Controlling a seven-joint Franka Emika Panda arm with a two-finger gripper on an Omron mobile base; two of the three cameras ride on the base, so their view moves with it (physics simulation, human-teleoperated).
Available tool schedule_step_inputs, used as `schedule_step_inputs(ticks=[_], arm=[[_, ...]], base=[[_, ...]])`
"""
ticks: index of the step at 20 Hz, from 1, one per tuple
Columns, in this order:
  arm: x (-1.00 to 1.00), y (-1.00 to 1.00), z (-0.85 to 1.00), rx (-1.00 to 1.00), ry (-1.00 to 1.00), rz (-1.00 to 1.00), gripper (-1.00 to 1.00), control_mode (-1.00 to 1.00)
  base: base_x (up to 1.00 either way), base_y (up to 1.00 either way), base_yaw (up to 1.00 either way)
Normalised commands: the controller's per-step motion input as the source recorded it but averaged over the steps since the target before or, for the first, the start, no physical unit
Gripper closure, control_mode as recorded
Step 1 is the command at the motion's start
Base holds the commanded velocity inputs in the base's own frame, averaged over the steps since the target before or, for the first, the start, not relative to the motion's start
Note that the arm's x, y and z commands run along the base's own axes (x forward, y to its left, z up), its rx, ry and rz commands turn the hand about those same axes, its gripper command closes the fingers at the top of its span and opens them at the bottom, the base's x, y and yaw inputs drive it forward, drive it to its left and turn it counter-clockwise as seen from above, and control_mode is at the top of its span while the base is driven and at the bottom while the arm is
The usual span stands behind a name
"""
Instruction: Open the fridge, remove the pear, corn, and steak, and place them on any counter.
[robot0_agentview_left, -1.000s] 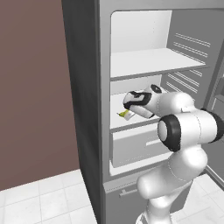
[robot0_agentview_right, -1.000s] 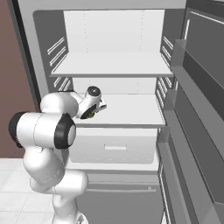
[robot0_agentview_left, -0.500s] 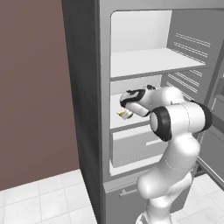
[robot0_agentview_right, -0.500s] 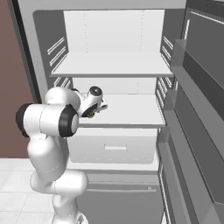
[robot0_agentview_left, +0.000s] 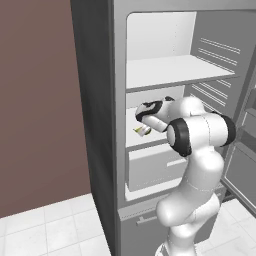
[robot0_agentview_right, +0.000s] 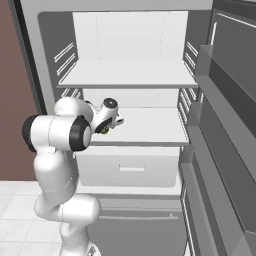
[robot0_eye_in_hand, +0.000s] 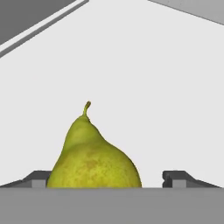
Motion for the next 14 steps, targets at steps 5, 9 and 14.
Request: schedule_step_inputs(ticks=[5, 9, 14], arm=[[0.00, 0.14, -0.26, -0.02, 0.00, 0.01, 1.00, -1.00], [-0.27, 0.02, -0.08, 0.00, -0.01, 0.03, 1.00, -1.00], [-0.94, -0.18, 0.05, 0.00, -0.18, 0.00, 1.00, -1.00]], base=[[0.00, 0.00, 0.00], [0.00, 0.00, 0.00], [0.00, 0.00, 0.00]])
